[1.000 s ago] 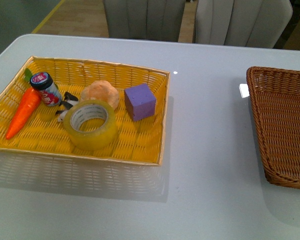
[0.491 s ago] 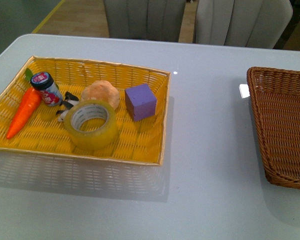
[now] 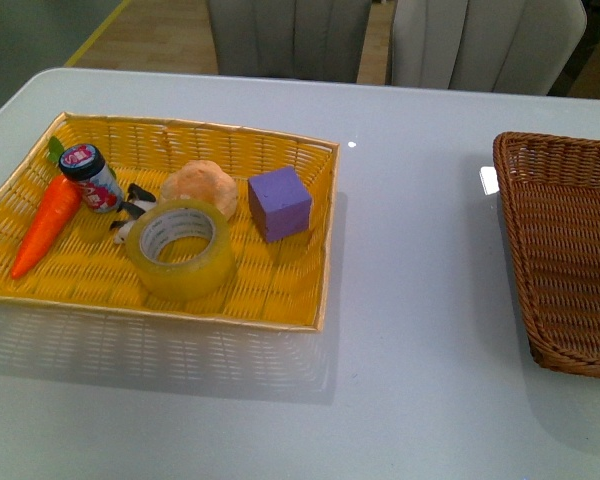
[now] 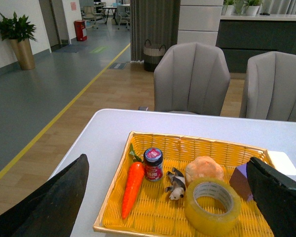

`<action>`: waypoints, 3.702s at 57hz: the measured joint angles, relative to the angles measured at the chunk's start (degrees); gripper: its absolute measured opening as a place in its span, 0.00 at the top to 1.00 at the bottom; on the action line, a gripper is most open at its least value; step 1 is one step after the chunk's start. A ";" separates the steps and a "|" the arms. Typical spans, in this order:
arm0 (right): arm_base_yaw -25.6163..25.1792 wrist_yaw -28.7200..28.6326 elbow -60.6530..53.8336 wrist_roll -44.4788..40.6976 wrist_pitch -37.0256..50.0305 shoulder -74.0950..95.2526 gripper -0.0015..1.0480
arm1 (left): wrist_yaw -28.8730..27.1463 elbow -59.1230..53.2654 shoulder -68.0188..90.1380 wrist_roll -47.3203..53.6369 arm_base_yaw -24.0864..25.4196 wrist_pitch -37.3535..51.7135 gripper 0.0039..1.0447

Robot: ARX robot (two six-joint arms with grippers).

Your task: Move tape to another basket

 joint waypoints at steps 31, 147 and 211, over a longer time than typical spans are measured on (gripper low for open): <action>2.69 2.69 5.42 1.31 -1.66 7.63 0.45 | 0.00 0.00 0.00 0.00 0.00 0.00 0.08; 18.95 2.78 -40.52 15.69 59.45 -31.82 0.74 | -0.02 0.00 0.00 0.02 0.00 0.00 0.08; 26.75 10.45 -57.16 15.50 20.76 -88.00 0.98 | -0.02 0.00 0.00 0.02 0.00 0.00 0.08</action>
